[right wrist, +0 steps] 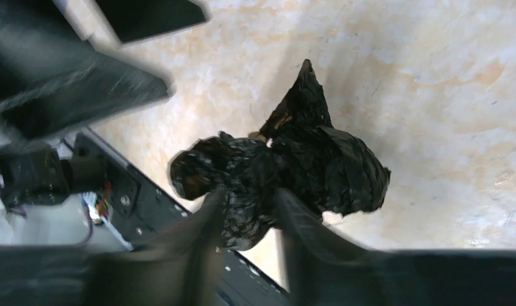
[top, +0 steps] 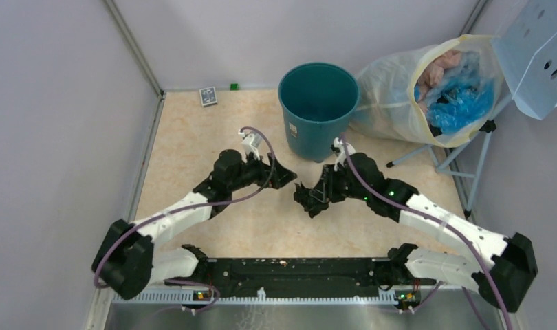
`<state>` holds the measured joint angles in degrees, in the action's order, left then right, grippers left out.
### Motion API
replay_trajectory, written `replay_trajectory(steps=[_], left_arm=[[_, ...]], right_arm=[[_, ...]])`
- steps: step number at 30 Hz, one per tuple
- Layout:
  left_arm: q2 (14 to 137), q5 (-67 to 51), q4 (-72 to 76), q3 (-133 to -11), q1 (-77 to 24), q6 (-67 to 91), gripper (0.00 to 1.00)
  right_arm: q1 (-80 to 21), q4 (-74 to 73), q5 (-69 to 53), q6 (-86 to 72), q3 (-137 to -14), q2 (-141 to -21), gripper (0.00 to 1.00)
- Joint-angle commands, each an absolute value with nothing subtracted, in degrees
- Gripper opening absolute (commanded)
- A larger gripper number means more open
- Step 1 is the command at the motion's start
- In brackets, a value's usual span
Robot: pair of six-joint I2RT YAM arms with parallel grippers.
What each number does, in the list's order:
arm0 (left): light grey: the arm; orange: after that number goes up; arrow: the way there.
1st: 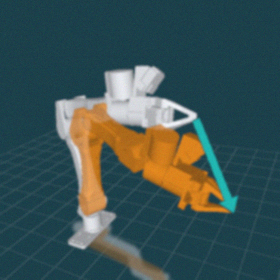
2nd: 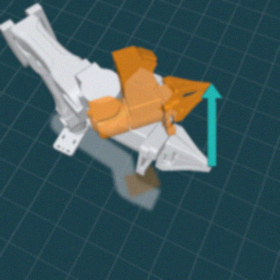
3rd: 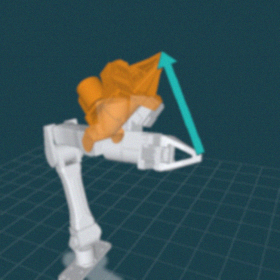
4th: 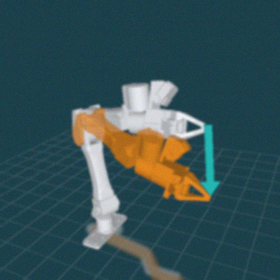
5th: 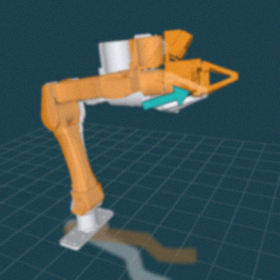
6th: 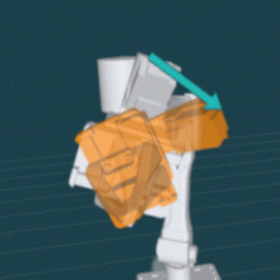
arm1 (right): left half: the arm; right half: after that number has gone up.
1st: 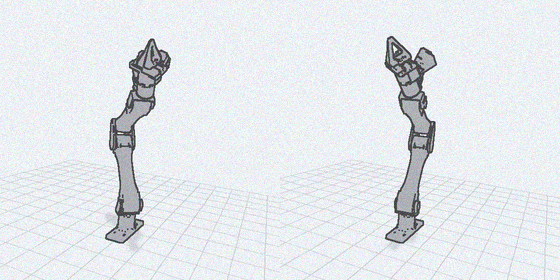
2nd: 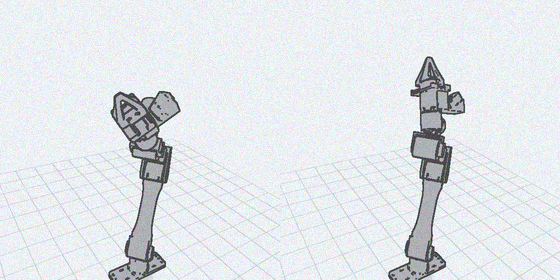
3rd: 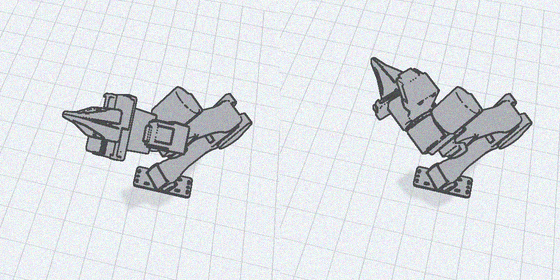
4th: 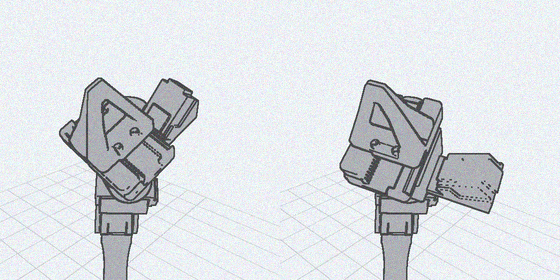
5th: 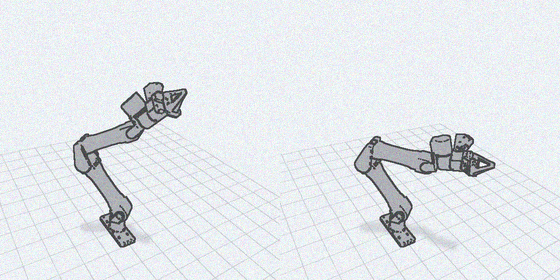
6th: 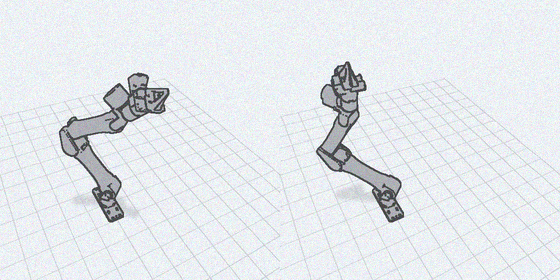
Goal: Put the trash bags into the trash bin
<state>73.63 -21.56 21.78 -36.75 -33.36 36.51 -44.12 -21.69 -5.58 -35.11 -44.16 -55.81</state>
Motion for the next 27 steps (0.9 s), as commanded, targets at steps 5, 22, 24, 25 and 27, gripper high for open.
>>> replay_trajectory(steps=[5, 22, 24, 25, 27], left_arm=[[53.2, -17.1, 4.5, -27.5, -33.2, 31.5, 0.99], [65.9, -20.1, 3.7, -29.1, -40.0, 27.2, 0.87], [66.8, -19.5, 3.2, -28.8, -40.3, 27.5, 0.88], [67.3, -19.4, 3.3, -28.4, -40.4, 27.9, 0.87], [68.8, -19.0, 3.7, -27.8, -40.4, 28.4, 0.86]], right_arm=[[-50.8, -18.8, 7.1, -34.5, -50.5, -67.2, 0.61], [-51.0, -8.3, 2.0, -36.4, -33.3, -65.0, 0.61], [-51.0, -4.2, 0.3, -36.3, -32.2, -65.7, 0.64], [-51.0, -2.5, -0.5, -36.3, -31.8, -66.2, 0.65], [-51.0, 0.4, -2.2, -35.9, -31.5, -67.6, 0.66]])
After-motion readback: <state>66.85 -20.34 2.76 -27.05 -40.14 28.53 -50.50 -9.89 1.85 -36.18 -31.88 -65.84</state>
